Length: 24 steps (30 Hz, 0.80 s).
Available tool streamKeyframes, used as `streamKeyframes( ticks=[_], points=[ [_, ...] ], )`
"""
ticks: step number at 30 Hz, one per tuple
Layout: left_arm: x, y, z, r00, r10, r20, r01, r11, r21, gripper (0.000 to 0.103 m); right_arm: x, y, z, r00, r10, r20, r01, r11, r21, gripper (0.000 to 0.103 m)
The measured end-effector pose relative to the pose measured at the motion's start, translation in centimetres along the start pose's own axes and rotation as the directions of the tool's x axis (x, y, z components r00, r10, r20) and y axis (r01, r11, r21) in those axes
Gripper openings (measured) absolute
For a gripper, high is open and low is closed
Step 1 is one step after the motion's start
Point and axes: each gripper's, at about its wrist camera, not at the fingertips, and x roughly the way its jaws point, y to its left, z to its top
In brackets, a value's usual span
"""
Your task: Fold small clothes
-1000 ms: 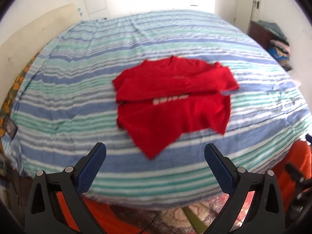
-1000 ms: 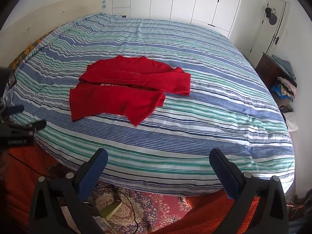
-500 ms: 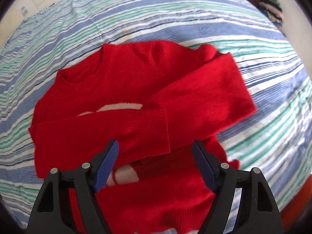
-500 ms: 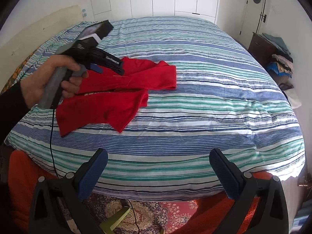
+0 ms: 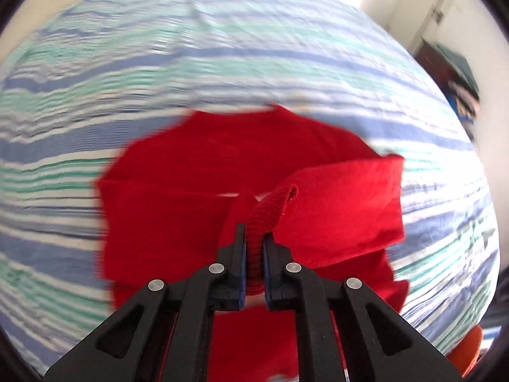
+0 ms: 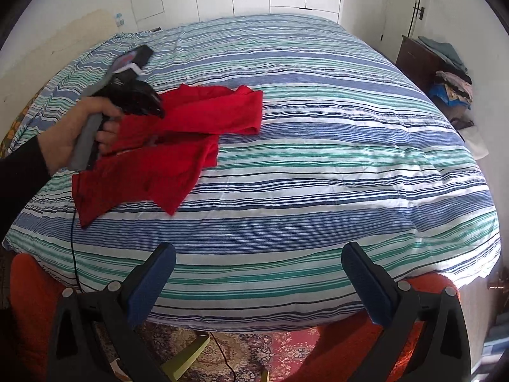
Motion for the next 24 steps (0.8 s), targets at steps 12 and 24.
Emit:
streamKeyframes(
  ticks=[12,24],
  points=[
    [-2.2,28.7,-10.4,0.926,0.342,-0.161,-0.378,0.838,-0.394,0.013,0.6,3.5,-0.1,1.000,0.015,-0.004,-0.015,0.997,-0.079,0.103],
    [1.9,23.6,-11.3,0.978,0.169,-0.122,-0.205,0.880,-0.428,0.073,2.3,5.8,2.6,0.997,0.069,0.015,-0.067,0.990,-0.121,0.103]
  ],
)
